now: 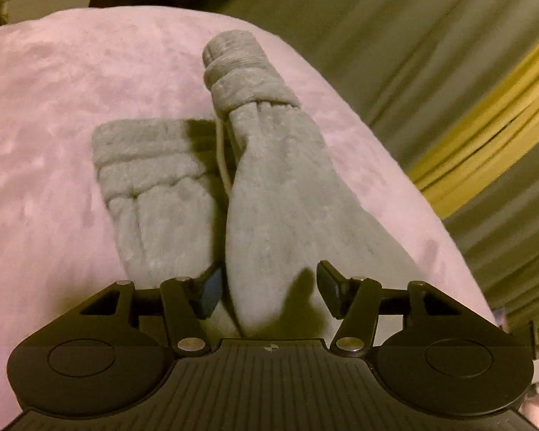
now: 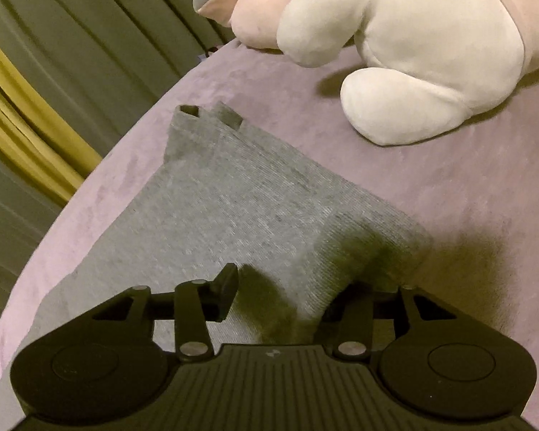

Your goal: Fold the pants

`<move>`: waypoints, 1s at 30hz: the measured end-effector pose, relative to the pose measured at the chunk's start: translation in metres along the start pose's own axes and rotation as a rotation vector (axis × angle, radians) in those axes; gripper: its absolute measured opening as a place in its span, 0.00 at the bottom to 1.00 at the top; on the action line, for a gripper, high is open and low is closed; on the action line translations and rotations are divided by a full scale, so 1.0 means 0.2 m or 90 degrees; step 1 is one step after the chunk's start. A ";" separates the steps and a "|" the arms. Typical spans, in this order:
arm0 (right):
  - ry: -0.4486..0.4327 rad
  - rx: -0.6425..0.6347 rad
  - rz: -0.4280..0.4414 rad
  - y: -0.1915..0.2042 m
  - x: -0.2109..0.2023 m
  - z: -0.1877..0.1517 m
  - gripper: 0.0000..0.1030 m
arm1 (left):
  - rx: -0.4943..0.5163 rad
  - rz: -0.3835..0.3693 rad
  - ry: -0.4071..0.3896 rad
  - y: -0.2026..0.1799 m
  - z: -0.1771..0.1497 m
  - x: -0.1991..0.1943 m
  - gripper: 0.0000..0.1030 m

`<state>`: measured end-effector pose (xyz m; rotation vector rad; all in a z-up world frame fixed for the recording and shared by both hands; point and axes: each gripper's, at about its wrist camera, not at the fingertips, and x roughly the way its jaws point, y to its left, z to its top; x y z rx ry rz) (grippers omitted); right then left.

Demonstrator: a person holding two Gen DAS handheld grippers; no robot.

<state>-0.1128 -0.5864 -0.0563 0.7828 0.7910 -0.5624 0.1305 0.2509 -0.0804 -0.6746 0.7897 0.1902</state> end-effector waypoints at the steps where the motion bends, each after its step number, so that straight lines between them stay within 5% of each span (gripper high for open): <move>1: 0.000 0.002 0.002 0.00 0.00 0.00 0.43 | 0.004 0.011 -0.007 -0.02 0.02 0.00 0.56; 4: 0.001 0.015 0.008 -0.01 -0.01 0.00 0.43 | 0.013 0.020 -0.028 -0.04 0.08 0.03 0.51; 6: -0.003 0.022 0.010 -0.01 0.00 0.00 0.39 | 0.023 0.016 -0.020 -0.07 0.11 0.04 0.14; 8: -0.014 0.025 0.015 -0.01 -0.01 0.01 0.19 | 0.036 0.010 -0.019 -0.12 0.10 -0.02 0.12; 11: -0.014 0.046 0.018 -0.02 -0.01 0.02 0.06 | 0.044 -0.013 -0.038 -0.17 0.07 -0.15 0.10; 19: -0.084 0.096 0.105 -0.04 -0.23 0.11 0.05 | -0.008 -0.083 -0.070 -0.09 0.09 -0.44 0.10; 23: -0.112 0.011 0.026 -0.01 -0.26 0.09 0.05 | -0.002 -0.044 -0.040 0.04 -0.03 -0.40 0.10; 25: -0.104 -0.043 -0.036 0.00 -0.21 0.07 0.05 | 0.010 0.008 -0.002 0.11 -0.10 -0.32 0.14; 30: -0.067 -0.110 -0.122 0.04 -0.13 0.00 0.19 | 0.012 0.109 -0.051 0.08 -0.09 -0.33 0.66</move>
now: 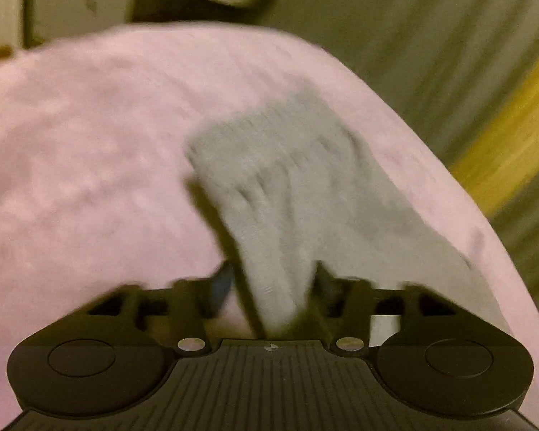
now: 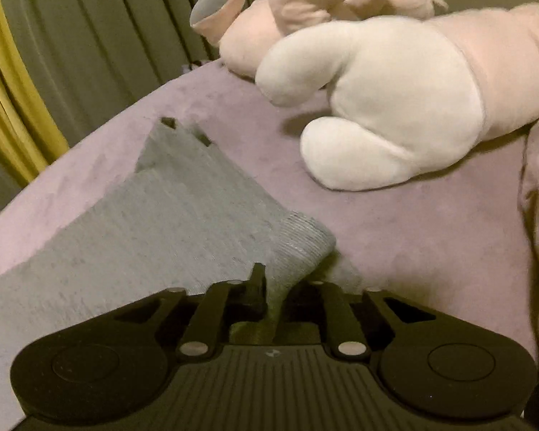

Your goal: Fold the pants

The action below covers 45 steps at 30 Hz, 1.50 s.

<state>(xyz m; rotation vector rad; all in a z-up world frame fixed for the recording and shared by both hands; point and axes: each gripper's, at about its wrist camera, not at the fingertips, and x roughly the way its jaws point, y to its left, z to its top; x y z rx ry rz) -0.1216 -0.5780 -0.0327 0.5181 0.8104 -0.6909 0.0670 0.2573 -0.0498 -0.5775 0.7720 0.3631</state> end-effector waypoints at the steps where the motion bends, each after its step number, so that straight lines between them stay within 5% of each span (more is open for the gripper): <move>1: -0.013 0.001 0.001 -0.01 -0.03 0.00 0.23 | -0.006 0.012 -0.028 -0.01 0.02 -0.04 0.68; 6: -0.075 -0.022 -0.023 -0.02 -0.15 0.07 0.71 | 0.001 0.067 -0.135 -0.11 0.06 -0.20 0.83; 8: -0.090 -0.046 -0.005 0.01 -0.20 0.09 0.93 | 0.034 0.042 -0.150 -0.20 0.02 -0.22 0.89; 9: -0.088 -0.053 0.007 0.03 -0.21 0.10 0.96 | 0.052 0.020 -0.143 -0.26 0.00 -0.22 0.92; 12: -0.053 -0.083 0.060 0.17 -0.19 0.10 0.96 | 0.114 -0.055 -0.065 -0.45 -0.11 -0.14 0.93; 15: 0.039 -0.135 0.080 0.37 -0.05 0.06 0.96 | 0.160 -0.091 0.013 -0.64 -0.27 -0.03 0.93; 20: 0.171 -0.217 0.039 0.58 0.20 -0.04 0.96 | 0.213 -0.134 0.081 -0.79 -0.53 0.17 0.93; 25: 0.175 -0.216 0.044 0.59 0.24 -0.03 0.96 | 0.353 -0.068 0.057 -0.92 -0.64 0.24 0.99; 32: 0.172 -0.276 0.040 0.62 0.26 0.01 0.96 | 0.341 -0.070 0.046 -0.90 -0.65 0.25 1.00; 37: 0.030 -0.206 0.023 0.55 0.19 0.18 0.95 | 0.337 -0.069 0.040 -0.92 -0.65 0.26 1.00; 41: -0.044 -0.147 -0.040 0.44 0.22 0.32 0.64 | 0.336 -0.069 0.038 -0.91 -0.65 0.25 1.00; 42: -0.035 -0.146 -0.051 0.42 0.26 0.35 0.52 | 0.334 -0.069 0.037 -0.91 -0.65 0.25 1.00; 45: 0.008 -0.154 -0.035 0.40 0.38 0.39 0.39 | 0.329 -0.070 0.036 -0.91 -0.64 0.27 1.00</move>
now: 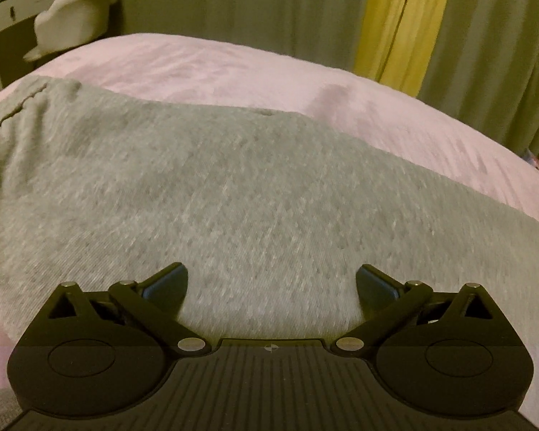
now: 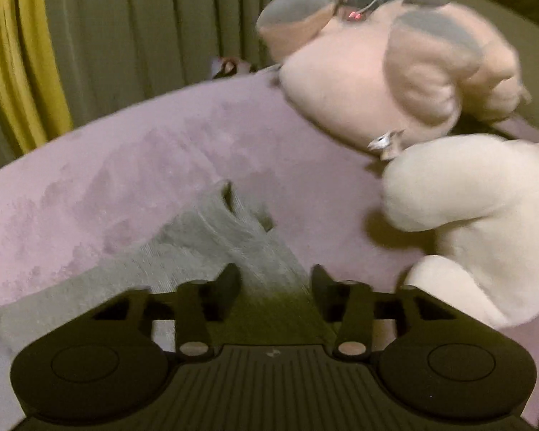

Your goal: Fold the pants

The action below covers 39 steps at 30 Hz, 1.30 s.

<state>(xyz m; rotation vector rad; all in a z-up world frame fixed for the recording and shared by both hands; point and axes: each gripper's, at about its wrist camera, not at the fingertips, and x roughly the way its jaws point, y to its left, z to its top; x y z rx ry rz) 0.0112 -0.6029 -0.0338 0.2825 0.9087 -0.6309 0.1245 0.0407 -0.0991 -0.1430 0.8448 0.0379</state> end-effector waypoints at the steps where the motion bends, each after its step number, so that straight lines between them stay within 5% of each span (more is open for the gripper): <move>1: 0.001 -0.011 0.004 0.00 0.02 0.01 0.39 | 0.002 0.002 0.000 0.00 0.00 0.00 1.00; 5: -0.014 -0.029 0.020 0.00 0.01 0.03 0.41 | 0.009 0.008 -0.001 -0.01 0.00 0.01 1.00; 8: -0.021 0.009 0.045 -0.07 0.02 0.04 0.74 | 0.008 0.008 -0.003 -0.01 0.00 0.01 1.00; 11: -0.038 -0.002 0.031 -0.07 0.01 0.03 0.76 | 0.008 0.009 -0.004 -0.01 0.00 0.02 1.00; 13: -0.011 -0.021 0.049 -0.05 0.05 0.03 0.66 | 0.009 0.010 -0.004 -0.01 0.00 0.02 1.00; 15: -0.001 -0.042 0.058 -0.03 0.07 0.02 0.27 | 0.010 0.011 -0.004 -0.01 0.00 0.02 1.00; 18: -0.017 -0.036 0.067 0.01 0.03 0.01 0.15 | 0.011 0.011 -0.005 -0.01 0.00 0.02 1.00; 27: -0.030 -0.028 0.236 -0.02 -0.19 -0.12 0.08 | 0.012 0.011 -0.005 -0.01 0.00 0.02 1.00; 32: -0.032 0.019 0.178 -0.09 -0.12 -0.10 0.08 | 0.012 0.012 -0.005 -0.01 0.00 0.02 1.00; 37: -0.084 0.047 -0.052 -0.17 -0.07 -0.02 0.11 | 0.011 0.012 -0.006 -0.01 0.00 0.02 1.00; 39: -0.099 0.111 0.018 -0.24 -0.12 -0.02 0.11 | 0.012 0.012 -0.006 -0.01 0.00 0.02 1.00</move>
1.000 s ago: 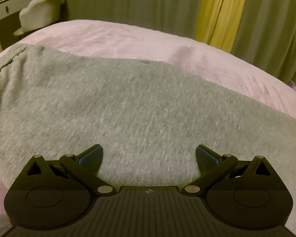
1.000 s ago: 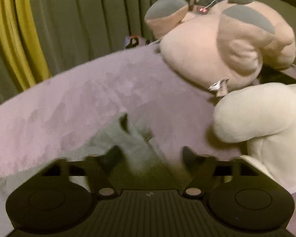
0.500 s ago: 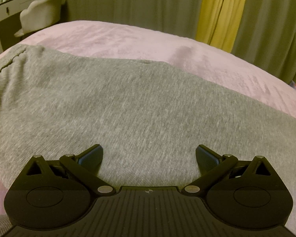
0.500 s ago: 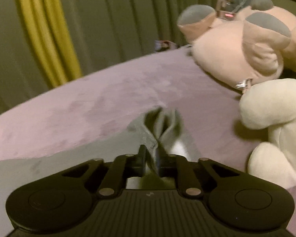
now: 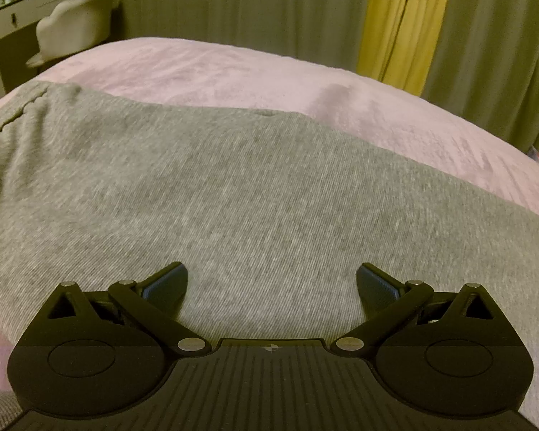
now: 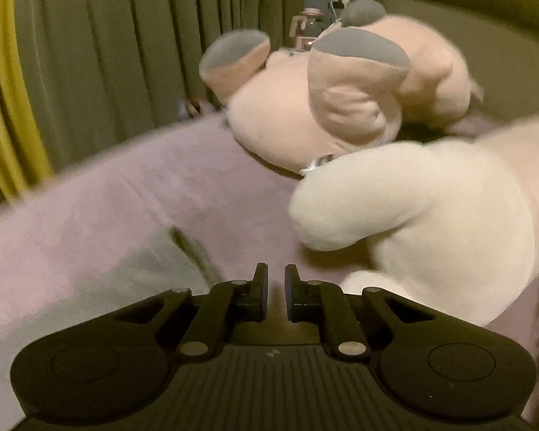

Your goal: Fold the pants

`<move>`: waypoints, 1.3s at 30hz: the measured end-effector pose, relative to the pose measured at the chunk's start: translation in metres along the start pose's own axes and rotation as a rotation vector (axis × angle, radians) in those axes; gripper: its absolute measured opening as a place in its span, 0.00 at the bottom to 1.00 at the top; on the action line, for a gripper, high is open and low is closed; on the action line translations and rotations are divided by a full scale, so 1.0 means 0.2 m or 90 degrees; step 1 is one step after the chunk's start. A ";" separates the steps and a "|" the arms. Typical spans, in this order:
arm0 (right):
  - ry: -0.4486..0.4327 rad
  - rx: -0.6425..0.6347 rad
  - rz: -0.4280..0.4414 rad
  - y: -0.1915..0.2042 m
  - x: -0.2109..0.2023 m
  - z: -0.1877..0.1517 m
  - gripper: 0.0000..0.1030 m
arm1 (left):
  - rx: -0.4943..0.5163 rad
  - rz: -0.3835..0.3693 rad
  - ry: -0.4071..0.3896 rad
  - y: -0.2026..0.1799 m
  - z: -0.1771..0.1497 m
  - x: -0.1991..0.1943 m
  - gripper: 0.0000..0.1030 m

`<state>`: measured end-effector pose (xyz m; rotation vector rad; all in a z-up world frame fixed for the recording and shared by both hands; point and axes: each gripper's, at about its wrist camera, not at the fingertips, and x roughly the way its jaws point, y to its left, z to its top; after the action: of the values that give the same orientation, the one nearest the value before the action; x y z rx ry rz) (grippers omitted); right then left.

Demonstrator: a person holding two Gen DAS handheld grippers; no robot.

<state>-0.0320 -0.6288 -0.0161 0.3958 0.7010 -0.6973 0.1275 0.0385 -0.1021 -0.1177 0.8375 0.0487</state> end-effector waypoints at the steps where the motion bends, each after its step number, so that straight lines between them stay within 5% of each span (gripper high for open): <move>1: 0.000 0.027 0.043 -0.02 -0.03 -0.01 0.11 | 0.000 0.001 0.000 0.00 0.00 0.00 1.00; 7: 0.069 -0.073 0.170 0.16 -0.06 -0.12 0.16 | 0.001 0.001 0.000 0.00 0.00 0.00 1.00; 10: 0.128 -0.100 0.188 0.25 0.03 -0.20 0.22 | 0.001 0.002 0.000 0.00 0.00 0.00 1.00; 14: 0.111 -0.116 0.099 0.29 0.11 -0.23 0.20 | 0.001 0.001 0.000 0.00 0.00 0.00 1.00; 17: 0.079 -0.123 -0.012 0.36 0.07 -0.20 0.31 | -0.001 0.000 0.000 0.00 0.00 0.00 1.00; 20: 0.081 -0.072 0.105 0.44 -0.03 -0.21 0.67 | -0.004 -0.001 0.000 0.01 0.01 0.00 1.00; 24: 0.092 -0.117 0.225 0.68 -0.12 -0.33 0.83 | -0.007 -0.006 -0.002 0.01 0.00 -0.01 1.00; 31: 0.132 -0.190 0.334 1.02 -0.16 -0.49 0.84 | -0.020 -0.016 -0.001 0.02 0.01 -0.02 1.00; 33: 0.131 -0.183 0.377 1.08 -0.20 -0.49 0.94 | -0.022 -0.017 0.000 0.02 0.01 -0.02 1.00; 36: 0.136 -0.165 0.452 1.19 -0.24 -0.54 0.96 | -0.020 -0.019 0.001 0.03 0.02 -0.02 1.00; 39: 0.188 -0.183 0.463 1.33 -0.20 -0.59 0.96 | -0.021 -0.021 0.002 0.03 0.02 -0.02 1.00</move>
<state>0.0788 -0.3580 -0.0447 0.4532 0.8505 0.1548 0.1268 0.0452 -0.0974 -0.1626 0.8375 0.0307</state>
